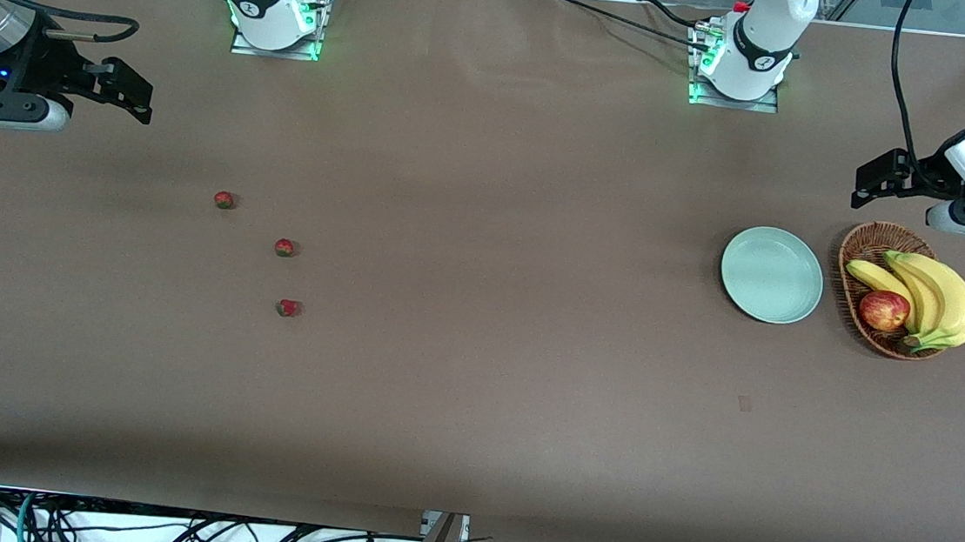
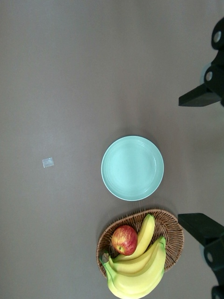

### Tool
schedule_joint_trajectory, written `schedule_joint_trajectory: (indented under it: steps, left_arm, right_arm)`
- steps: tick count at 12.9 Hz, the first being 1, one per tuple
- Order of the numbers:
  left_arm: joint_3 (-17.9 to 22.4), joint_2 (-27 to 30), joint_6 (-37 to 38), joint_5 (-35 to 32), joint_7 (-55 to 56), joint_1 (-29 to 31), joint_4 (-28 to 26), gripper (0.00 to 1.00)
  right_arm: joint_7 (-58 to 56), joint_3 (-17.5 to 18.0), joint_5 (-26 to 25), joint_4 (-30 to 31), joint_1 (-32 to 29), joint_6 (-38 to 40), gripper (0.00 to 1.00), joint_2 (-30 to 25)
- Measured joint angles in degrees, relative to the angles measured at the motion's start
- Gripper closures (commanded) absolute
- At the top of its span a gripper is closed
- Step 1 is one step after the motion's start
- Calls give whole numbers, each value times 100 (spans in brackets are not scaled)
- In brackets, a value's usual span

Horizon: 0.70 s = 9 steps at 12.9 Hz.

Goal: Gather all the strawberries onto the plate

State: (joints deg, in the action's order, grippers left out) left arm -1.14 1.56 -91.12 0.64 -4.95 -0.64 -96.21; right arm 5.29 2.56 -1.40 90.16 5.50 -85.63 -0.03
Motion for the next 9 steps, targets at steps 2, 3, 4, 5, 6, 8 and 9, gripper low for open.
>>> schedule_joint_trajectory:
  steps: [2, 3, 4, 5, 6, 8, 9]
  left_arm:
    - [0, 0, 0, 0, 42, 3, 0, 0]
    - [0, 0, 0, 0, 64, 3, 0, 0]
    - [0, 0, 0, 0, 100, 3, 0, 0]
    - [0, 0, 0, 0, 142, 3, 0, 0]
    - [0, 0, 0, 0, 170, 3, 0, 0]
    - [0, 0, 0, 0, 199, 3, 0, 0]
    - [0, 0, 0, 0, 201, 3, 0, 0]
  right_arm:
    - [0, 2, 0, 0, 0, -99, 0, -5]
    - [0, 4, 0, 0, 0, -138, 0, -10]
    - [0, 3, 0, 0, 0, -154, 0, -13]
    - [0, 3, 0, 0, 0, -157, 0, -15]
    - [0, 2, 0, 0, 0, -171, 0, -15]
    - [0, -3, 0, 0, -1, -269, 0, -15]
    - [0, -3, 0, 0, -1, -310, 0, -16]
